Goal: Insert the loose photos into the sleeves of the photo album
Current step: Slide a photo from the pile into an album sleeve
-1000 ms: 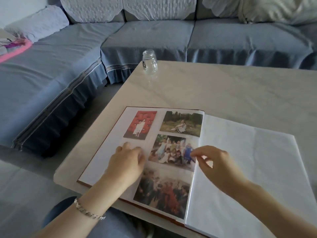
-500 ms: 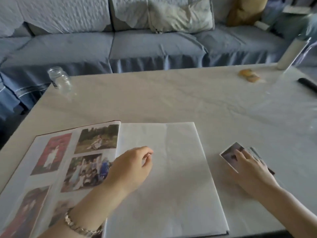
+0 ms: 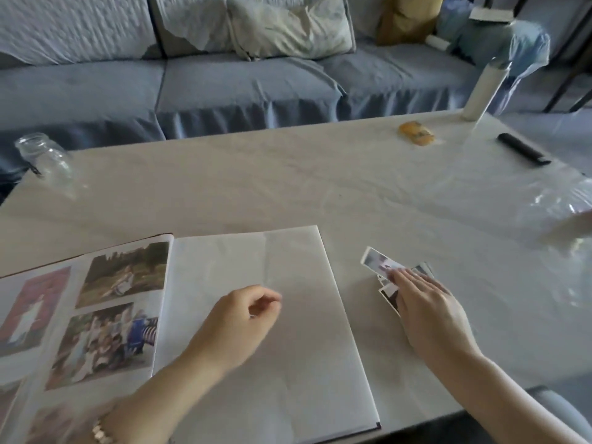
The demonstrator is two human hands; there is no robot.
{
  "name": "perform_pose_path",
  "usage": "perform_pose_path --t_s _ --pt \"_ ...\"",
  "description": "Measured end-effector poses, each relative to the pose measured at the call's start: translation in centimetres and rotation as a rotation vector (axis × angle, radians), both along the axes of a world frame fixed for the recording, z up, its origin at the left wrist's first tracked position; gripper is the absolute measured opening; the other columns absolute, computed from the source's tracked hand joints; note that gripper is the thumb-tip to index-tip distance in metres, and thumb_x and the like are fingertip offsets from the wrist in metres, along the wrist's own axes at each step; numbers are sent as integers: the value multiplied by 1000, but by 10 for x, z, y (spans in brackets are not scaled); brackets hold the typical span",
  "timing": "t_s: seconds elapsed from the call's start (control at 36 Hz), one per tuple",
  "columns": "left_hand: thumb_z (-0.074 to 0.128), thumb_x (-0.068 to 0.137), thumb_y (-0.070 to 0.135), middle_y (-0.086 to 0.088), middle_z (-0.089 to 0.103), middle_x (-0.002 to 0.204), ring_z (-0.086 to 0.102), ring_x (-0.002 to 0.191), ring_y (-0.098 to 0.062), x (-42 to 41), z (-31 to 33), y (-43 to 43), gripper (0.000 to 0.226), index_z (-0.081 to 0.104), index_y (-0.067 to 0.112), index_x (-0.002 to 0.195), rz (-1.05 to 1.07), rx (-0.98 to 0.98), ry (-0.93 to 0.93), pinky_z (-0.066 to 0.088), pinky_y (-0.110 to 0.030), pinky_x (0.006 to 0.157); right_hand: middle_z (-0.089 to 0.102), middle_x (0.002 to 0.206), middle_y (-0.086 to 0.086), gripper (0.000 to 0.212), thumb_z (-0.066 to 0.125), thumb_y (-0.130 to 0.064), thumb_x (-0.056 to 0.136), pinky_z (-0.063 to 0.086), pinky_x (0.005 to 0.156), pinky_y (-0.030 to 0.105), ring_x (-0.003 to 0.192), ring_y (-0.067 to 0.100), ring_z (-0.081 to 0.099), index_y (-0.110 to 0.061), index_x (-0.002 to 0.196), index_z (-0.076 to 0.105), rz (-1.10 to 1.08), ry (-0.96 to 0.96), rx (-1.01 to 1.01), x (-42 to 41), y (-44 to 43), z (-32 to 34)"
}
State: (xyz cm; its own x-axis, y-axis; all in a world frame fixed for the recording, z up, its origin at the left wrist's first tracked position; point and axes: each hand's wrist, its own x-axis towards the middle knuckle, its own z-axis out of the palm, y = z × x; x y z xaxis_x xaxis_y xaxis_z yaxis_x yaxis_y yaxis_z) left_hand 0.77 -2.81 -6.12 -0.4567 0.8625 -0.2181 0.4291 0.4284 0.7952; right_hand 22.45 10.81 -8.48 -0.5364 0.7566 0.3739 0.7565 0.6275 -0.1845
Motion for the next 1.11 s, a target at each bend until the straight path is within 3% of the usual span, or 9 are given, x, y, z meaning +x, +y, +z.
perform_pose_path --t_s 0.14,0.25,0.33,0.44,0.56,0.67,0.72,0.86,1.11 --pt "59 89 23 1 72 102 68 95 -8 23 21 10 14 66 17 99 -3 8 -582 52 -30 85 70 105 14 36 55 1 71 39 93 28 94 26 69 0 104 70 239 151 60 -43 -34 10" --pt "46 97 17 -1 73 98 68 97 -10 27 23 8 23 68 12 102 95 120 -677 55 -31 86 67 114 5 39 43 -10 82 37 99 26 107 18 64 -6 113 67 420 193 -27 -74 -56 11" --pt "45 96 7 -9 74 79 71 78 -15 21 20 4 24 69 2 94 350 214 -676 57 -24 65 65 119 3 38 46 -22 86 34 102 25 113 16 59 -5 114 66 517 192 -45 -87 -60 8" --pt "58 89 7 -8 67 72 67 67 -22 -5 12 -3 11 61 6 78 590 224 -330 52 -24 51 59 129 1 51 37 -45 94 35 104 28 122 15 50 -10 122 61 503 128 -133 -89 -52 -6" --pt "55 87 8 -5 56 80 54 79 -28 -40 3 -2 22 49 8 108 680 237 5 35 -29 67 54 134 8 62 28 -51 92 34 105 30 126 23 49 -8 123 60 262 4 -252 -84 -37 -30" --pt "52 89 4 -9 52 90 49 80 -30 -60 0 4 36 41 4 123 671 253 158 24 -23 58 13 156 -2 92 -1 -63 74 -3 109 16 144 9 0 -15 147 27 239 -73 -365 -80 -31 -53" --pt "51 91 4 -18 55 107 53 94 -35 -66 -2 10 37 40 1 126 658 237 207 24 -20 58 6 156 -7 90 -4 -62 73 -6 106 13 137 1 -12 -19 149 21 243 -65 -359 -79 -33 -59" --pt "50 93 6 -18 60 112 56 98 -35 -69 -12 25 31 44 3 123 588 222 279 30 -21 64 45 142 5 62 28 -46 88 28 103 29 134 14 27 -9 131 54 156 3 -303 -82 -36 -66" --pt "54 91 11 -3 57 84 53 75 -23 -62 -32 46 8 52 8 98 396 110 278 35 -28 59 56 132 7 53 37 -40 87 38 91 33 127 17 42 -8 120 62 127 5 -203 -80 -36 -72"
